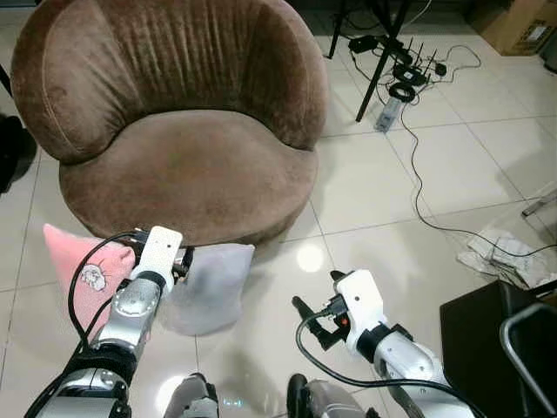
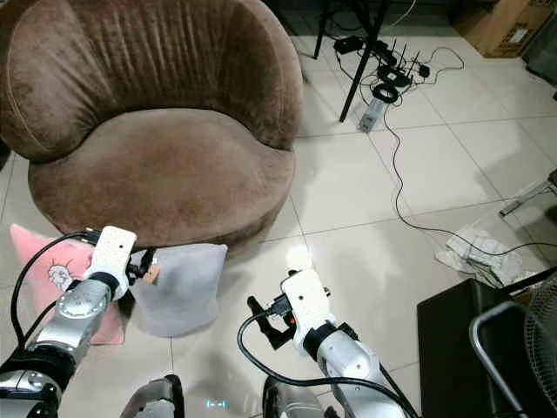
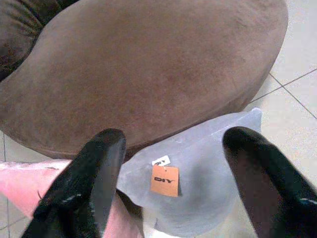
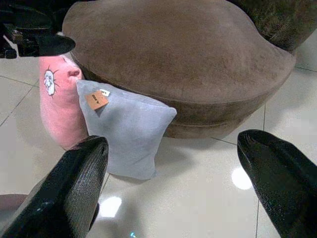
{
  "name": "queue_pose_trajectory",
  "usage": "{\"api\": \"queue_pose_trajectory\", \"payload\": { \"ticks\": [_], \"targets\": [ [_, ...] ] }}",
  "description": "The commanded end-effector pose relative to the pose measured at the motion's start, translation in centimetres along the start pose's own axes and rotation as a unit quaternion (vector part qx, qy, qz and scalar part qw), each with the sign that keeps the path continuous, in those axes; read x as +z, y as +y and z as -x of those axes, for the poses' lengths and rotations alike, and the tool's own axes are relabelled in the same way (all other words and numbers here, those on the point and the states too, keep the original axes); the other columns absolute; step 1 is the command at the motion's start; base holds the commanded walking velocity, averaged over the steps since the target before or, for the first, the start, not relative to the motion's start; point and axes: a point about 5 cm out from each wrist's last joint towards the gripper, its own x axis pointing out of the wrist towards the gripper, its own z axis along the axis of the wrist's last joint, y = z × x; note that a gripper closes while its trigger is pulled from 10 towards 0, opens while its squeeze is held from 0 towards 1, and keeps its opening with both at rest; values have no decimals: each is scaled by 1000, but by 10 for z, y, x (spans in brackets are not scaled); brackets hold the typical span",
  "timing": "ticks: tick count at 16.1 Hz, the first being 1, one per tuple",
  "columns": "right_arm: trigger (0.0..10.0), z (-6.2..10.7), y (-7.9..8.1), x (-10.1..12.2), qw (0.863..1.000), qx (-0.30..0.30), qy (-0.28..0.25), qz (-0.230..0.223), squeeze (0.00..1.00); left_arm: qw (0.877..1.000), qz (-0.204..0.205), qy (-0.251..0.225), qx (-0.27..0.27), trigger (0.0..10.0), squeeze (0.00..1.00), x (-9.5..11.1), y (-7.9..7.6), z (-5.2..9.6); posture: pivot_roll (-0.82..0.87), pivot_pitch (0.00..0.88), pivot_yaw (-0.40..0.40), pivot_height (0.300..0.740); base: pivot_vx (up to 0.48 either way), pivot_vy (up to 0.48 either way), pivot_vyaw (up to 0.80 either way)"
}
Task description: Move the pillow to the sofa from floor
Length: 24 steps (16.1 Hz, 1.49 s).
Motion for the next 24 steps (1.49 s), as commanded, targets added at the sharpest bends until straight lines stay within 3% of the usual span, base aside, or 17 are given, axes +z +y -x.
{"api": "queue_pose_trajectory", "payload": {
  "ticks": [1,4,6,14,15,16,17,19,21,22,23,24],
  "targets": [
    [10000,3,-3,0,1000,-4,6,2,12,999,-3,50,-15,10000,1000,-12,-4,0,19,216,-118,740,0,0,0],
    [10000,2,-2,0,1000,-2,7,1,12,986,-9,163,-40,10000,1000,-41,-5,7,17,219,-119,740,0,0,0],
    [10000,1,-2,0,1000,2,9,2,12,977,3,207,-46,10000,1000,-45,-3,7,10,217,-119,740,0,0,0],
    [10000,2,-3,0,1000,-3,12,0,16,976,-17,211,-41,10000,1000,-40,-3,4,-7,215,-112,740,0,0,0],
    [10000,3,-2,0,1000,-5,11,2,12,987,-24,155,-42,10000,922,-27,-4,-2,-7,212,-109,740,0,0,0],
    [10000,4,-2,-1,1000,-8,9,3,8,992,-31,121,-26,10000,0,-18,-2,-4,-8,210,-108,740,0,0,0],
    [10000,5,-2,-1,1000,-12,6,2,4,998,-13,60,-4,10000,0,-4,3,-6,-11,210,-106,740,0,0,0],
    [10000,9,-4,-2,1000,-31,3,3,4,998,27,-56,-22,10000,0,18,-2,1,-2,211,-104,740,0,0,0],
    [10000,10,-4,-3,999,-35,0,5,8,993,46,-95,-43,10000,0,26,-9,9,2,211,-102,740,0,0,0],
    [10000,11,-5,-2,999,-45,-13,5,4,981,83,-153,-80,10000,0,39,-20,29,15,212,-103,740,0,0,0],
    [10000,12,-6,-2,998,-55,-19,2,4,974,100,-181,-91,10000,0,46,-25,41,24,213,-102,740,0,0,0],
    [10000,6,-10,-5,999,-49,-18,-3,8,974,98,-184,-89,10000,0,46,-30,45,28,213,-102,740,0,0,0]
  ]
}}
